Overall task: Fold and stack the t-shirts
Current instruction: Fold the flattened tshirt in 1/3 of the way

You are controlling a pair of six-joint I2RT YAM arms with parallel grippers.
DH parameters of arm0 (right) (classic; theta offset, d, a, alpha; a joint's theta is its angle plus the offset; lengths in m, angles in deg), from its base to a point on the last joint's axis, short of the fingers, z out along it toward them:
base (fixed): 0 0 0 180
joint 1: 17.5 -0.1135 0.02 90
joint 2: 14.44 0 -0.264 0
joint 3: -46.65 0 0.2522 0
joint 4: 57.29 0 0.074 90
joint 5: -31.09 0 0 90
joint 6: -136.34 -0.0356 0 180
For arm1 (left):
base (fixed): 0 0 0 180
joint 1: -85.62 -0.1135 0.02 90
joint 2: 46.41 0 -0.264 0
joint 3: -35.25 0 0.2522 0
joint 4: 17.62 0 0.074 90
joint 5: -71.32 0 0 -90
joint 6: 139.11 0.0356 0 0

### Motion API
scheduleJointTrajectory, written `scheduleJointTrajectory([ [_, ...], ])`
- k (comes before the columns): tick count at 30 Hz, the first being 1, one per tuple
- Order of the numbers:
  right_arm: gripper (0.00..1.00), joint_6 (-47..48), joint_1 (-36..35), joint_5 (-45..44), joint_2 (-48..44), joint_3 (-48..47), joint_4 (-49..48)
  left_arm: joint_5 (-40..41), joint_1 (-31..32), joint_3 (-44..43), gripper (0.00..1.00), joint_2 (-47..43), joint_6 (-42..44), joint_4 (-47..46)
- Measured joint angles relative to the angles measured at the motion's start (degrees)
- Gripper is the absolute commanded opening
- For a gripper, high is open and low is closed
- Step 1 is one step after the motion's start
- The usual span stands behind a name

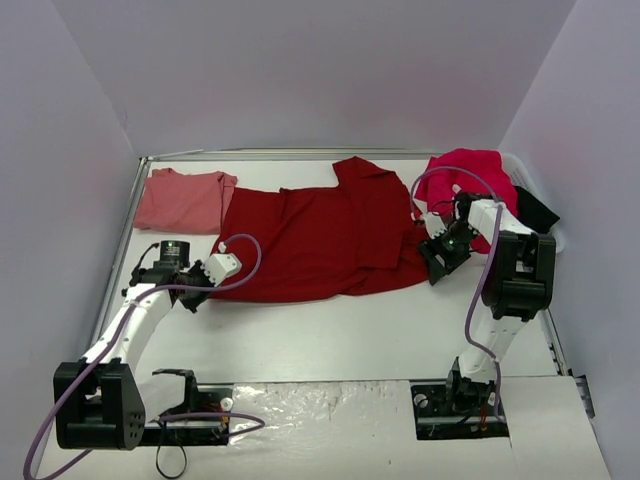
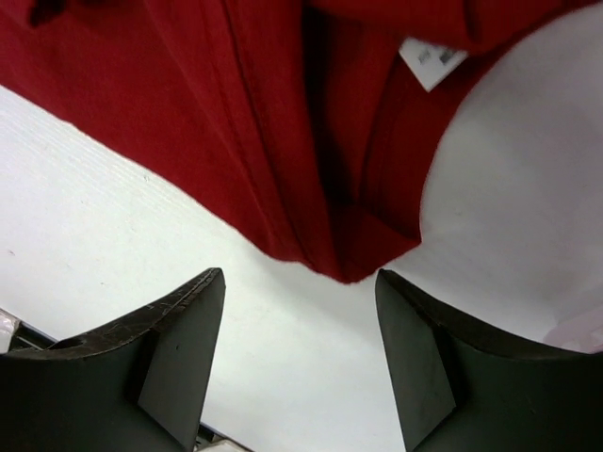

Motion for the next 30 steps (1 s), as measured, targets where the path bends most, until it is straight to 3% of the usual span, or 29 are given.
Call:
scheduleJointTrajectory([
  [5, 0.56, -0.24, -1.49, 0.68, 2.69, -0.33, -0.92, -0.02, -0.04, 0.0, 0.02, 0.11, 0.11, 0.02],
  [8, 0.47, -0.42, -2.4, 0.85, 2.84, -0.72, -1.31, -0.02, -0.11, 0.0, 0.02, 0.22, 0.17, 0.02],
  [10, 0.33, -0.46, -2.91, 0.85, 2.99, -0.74, -1.73, -0.04, -0.2, 0.02, 0.02, 0.24, 0.2, 0.02],
  [14, 0.22, -0.96, -3.32, 0.9, 3.56, -0.74, -1.92, -0.09, -0.55, 0.07, 0.02, 0.35, 0.37, 0.02],
  [17, 0.0, -1.22, -3.54, 0.83, 3.56, -0.74, -1.97, -0.07, -0.59, 0.07, 0.02, 0.44, 0.63, 0.07],
  [23, 0.0, -1.77, -3.54, -0.96, 2.27, -0.72, -1.27, -2.8, -4.72, -1.27, 0.02, 0.37, 1.14, 2.8],
  [30, 0.0, 0.35, -1.68, -2.45, -5.86, -1.62, 4.9, -11.37, -16.44, -14.12, 0.02, 1.75, 2.99, 10.64],
])
